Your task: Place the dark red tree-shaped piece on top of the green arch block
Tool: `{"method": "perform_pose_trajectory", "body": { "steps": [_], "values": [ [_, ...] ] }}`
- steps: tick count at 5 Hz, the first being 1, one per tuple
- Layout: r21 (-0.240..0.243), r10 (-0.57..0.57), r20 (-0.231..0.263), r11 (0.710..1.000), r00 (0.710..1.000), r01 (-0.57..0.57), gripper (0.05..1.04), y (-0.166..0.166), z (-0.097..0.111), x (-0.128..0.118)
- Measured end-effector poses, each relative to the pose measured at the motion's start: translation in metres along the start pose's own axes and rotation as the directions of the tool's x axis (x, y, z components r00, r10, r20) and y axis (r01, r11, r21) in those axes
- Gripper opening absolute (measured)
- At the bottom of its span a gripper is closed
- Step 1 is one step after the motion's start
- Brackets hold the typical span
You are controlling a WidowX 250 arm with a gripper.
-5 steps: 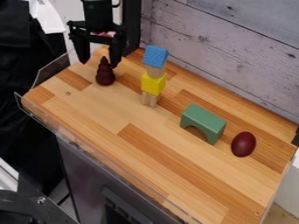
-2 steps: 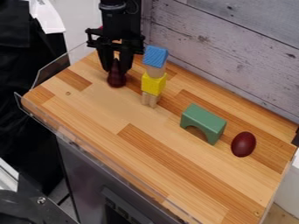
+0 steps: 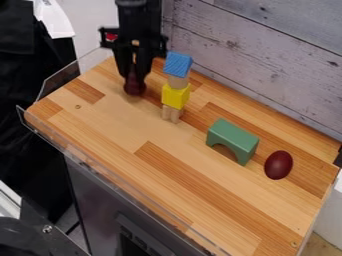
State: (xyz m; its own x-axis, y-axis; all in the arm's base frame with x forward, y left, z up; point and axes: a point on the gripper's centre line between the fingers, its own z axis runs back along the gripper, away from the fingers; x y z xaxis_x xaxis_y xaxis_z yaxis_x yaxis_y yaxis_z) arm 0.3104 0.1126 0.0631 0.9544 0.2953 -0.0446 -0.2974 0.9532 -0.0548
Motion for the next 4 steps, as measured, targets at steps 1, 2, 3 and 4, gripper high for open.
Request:
{"method": "perform_pose_trajectory", "body": {
  "steps": [1, 2, 3, 4],
  "values": [
    [0.051, 0.004, 0.085, 0.999, 0.996, -0.008, 0.340, -0.011, 0.051, -0.019],
    [0.114, -0.030, 0.161, 0.993, 0.986, 0.012, 0.340, -0.044, 0.096, -0.046],
    [0.121, -0.128, 0.200, 0.987, 0.971, 0.105, 0.340, -0.079, 0.118, -0.065],
    [0.066, -0.176, 0.198, 0.984, 0.964, 0.166, 0.340, -0.107, 0.114, -0.066]
  ]
}}
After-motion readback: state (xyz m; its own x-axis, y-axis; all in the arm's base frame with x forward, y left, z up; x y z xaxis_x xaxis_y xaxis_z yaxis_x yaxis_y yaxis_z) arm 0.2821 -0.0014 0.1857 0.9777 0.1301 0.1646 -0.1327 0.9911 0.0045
